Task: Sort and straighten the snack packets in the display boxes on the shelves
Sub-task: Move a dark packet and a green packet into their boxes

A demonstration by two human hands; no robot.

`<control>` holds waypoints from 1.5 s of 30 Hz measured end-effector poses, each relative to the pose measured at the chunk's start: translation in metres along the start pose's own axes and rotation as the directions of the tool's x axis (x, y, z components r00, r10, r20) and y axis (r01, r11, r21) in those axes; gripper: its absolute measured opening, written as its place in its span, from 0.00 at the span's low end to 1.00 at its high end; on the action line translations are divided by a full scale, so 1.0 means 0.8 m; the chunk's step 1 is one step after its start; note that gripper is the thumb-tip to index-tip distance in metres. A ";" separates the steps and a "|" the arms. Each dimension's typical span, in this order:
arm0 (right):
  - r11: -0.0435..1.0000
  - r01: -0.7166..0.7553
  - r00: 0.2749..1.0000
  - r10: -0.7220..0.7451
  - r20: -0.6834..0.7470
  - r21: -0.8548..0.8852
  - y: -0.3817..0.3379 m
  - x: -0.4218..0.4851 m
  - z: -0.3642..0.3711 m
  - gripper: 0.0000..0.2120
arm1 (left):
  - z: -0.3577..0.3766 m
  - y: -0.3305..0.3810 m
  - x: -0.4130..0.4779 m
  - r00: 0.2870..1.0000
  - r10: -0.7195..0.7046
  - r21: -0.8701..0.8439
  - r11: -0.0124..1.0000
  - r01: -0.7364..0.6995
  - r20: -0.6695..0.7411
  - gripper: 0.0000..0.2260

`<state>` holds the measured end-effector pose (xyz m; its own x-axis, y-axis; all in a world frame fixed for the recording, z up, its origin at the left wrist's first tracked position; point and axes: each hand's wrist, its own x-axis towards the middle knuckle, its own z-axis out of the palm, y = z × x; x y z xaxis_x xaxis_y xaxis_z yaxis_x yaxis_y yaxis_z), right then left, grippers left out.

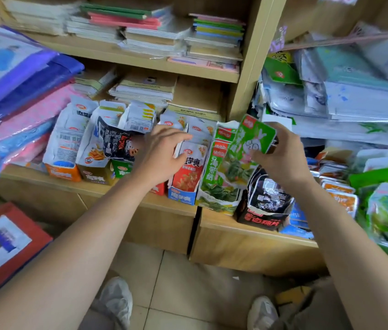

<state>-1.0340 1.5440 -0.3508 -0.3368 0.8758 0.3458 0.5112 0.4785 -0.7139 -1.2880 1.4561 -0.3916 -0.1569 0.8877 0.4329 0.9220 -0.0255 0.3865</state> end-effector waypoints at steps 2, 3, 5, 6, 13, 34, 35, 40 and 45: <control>0.998 0.015 1.000 -0.014 0.022 -0.061 0.003 -0.004 0.000 0.26 | 0.007 0.002 0.012 0.993 0.038 0.158 0.986 -0.056 0.115 0.27; 0.998 0.022 0.999 -0.021 0.025 -0.066 0.003 -0.005 0.004 0.29 | 0.011 0.005 0.018 0.982 0.035 0.221 0.972 -0.076 0.183 0.30; 0.990 0.064 0.998 -0.061 0.026 -0.128 0.003 -0.006 0.015 0.34 | 0.021 0.009 0.026 0.951 0.017 0.298 0.948 -0.113 0.308 0.35; 0.977 0.102 0.995 -0.097 0.039 -0.189 0.003 -0.008 0.022 0.34 | 0.026 0.009 0.028 0.935 0.006 0.311 0.942 -0.125 0.355 0.37; 0.817 0.281 0.956 -0.192 0.222 -0.504 0.027 -0.019 0.052 0.31 | 0.015 0.003 0.027 0.950 -0.001 0.239 0.968 -0.078 0.313 0.27; 0.810 0.441 0.884 -0.318 0.344 -0.385 0.010 -0.026 0.100 0.31 | -0.055 -0.023 -0.026 0.981 0.056 -0.239 0.971 -0.010 0.184 0.09; 0.810 0.440 0.883 -0.311 0.352 -0.387 0.010 -0.025 0.101 0.31 | -0.056 -0.021 -0.026 0.985 0.044 -0.246 0.969 -0.003 0.164 0.10; 0.741 0.449 0.882 -0.278 0.381 -0.500 0.009 -0.026 0.109 0.29 | -0.059 -0.017 -0.026 0.999 -0.034 -0.314 0.948 0.044 0.038 0.04; 0.743 0.431 0.890 -0.256 0.376 -0.513 0.008 -0.024 0.112 0.31 | -0.070 -0.025 -0.033 0.996 -0.093 -0.394 0.915 0.084 -0.002 0.07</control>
<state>-1.0948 1.5247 -0.4165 -0.7284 0.6331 0.2621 0.6402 0.7651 -0.0688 -1.3222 1.4072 -0.3649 -0.2423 0.8854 0.3968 0.6908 -0.1297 0.7113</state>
